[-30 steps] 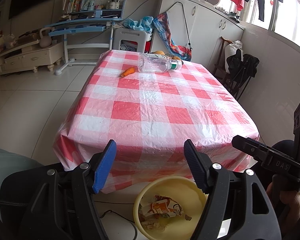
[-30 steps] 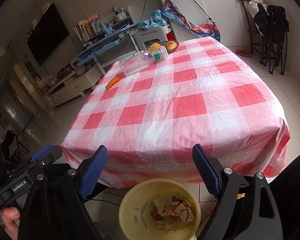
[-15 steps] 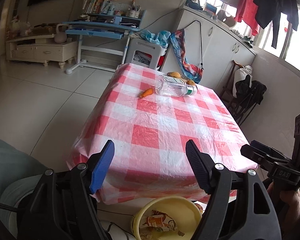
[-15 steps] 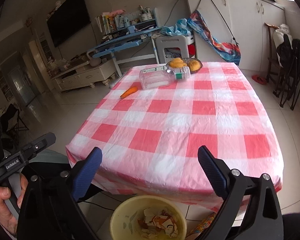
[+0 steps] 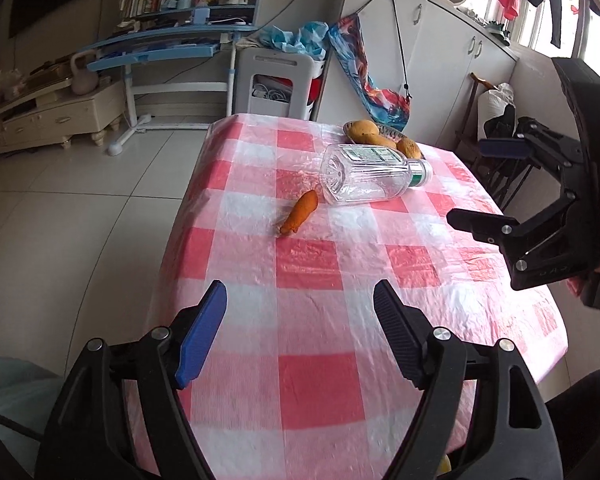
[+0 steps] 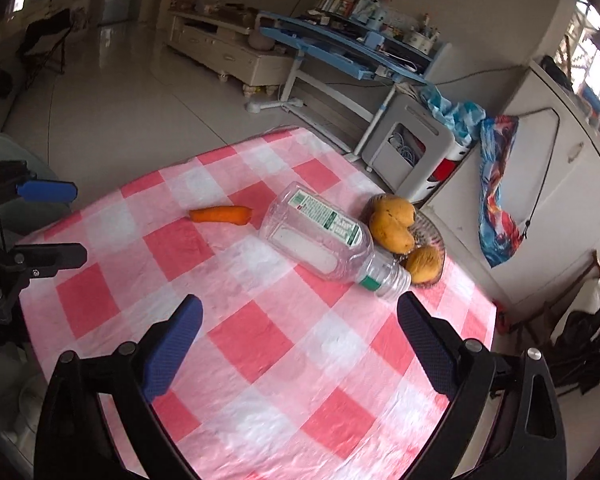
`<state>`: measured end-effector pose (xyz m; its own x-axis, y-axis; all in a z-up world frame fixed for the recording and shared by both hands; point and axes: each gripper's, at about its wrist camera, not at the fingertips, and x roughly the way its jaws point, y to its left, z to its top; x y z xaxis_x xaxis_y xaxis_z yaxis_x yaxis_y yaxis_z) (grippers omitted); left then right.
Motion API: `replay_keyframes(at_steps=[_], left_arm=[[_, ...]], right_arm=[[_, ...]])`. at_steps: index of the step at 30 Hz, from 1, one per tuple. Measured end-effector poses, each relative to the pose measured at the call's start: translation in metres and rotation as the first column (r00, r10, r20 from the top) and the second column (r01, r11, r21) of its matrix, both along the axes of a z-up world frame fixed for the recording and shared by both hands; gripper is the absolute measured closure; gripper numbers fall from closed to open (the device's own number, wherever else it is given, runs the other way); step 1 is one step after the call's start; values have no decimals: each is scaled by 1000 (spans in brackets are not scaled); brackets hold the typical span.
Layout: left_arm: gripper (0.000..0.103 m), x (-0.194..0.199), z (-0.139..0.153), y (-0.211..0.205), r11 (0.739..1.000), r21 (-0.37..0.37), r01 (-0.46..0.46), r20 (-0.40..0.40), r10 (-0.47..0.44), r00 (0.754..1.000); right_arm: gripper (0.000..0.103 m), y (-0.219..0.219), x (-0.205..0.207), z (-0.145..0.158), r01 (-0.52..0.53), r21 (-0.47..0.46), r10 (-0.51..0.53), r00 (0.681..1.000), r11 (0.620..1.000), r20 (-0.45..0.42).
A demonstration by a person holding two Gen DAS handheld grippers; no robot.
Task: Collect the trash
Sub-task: 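Grasp the clear plastic bottle with the right gripper while the left grasps the carrot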
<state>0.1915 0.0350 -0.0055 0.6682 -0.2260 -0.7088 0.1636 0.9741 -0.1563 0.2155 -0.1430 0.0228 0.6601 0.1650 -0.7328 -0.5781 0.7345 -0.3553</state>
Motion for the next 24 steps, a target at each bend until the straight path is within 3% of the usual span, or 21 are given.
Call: replay_keyframes(at_steps=[8, 14, 16, 19, 20, 21, 24], left_arm=[[31, 97, -19, -33, 989, 68, 132, -15, -131, 991], [45, 136, -36, -50, 974, 131, 183, -68, -175, 982], [55, 143, -42, -51, 975, 123, 185, -90, -175, 980], [73, 142, -47, -56, 967, 161, 199, -91, -186, 978], [88, 141, -47, -59, 962, 167, 214, -97, -200, 975], [88, 139, -47, -59, 961, 165, 220, -101, -205, 973], [90, 132, -45, -54, 972, 100, 213, -111, -202, 973]], right_arm=[[10, 25, 100, -36, -205, -209, 183, 976, 956, -121], [10, 35, 125, -59, -333, -250, 275, 931, 909, -239], [29, 36, 126, -65, -352, -245, 280, 916, 903, -286], [37, 30, 124, -67, -316, -215, 235, 914, 924, -330], [40, 23, 123, -65, -279, -188, 204, 918, 942, -340], [46, 17, 122, -62, -231, -158, 166, 924, 960, -344], [48, -11, 106, -52, -76, -37, 58, 935, 996, -351]])
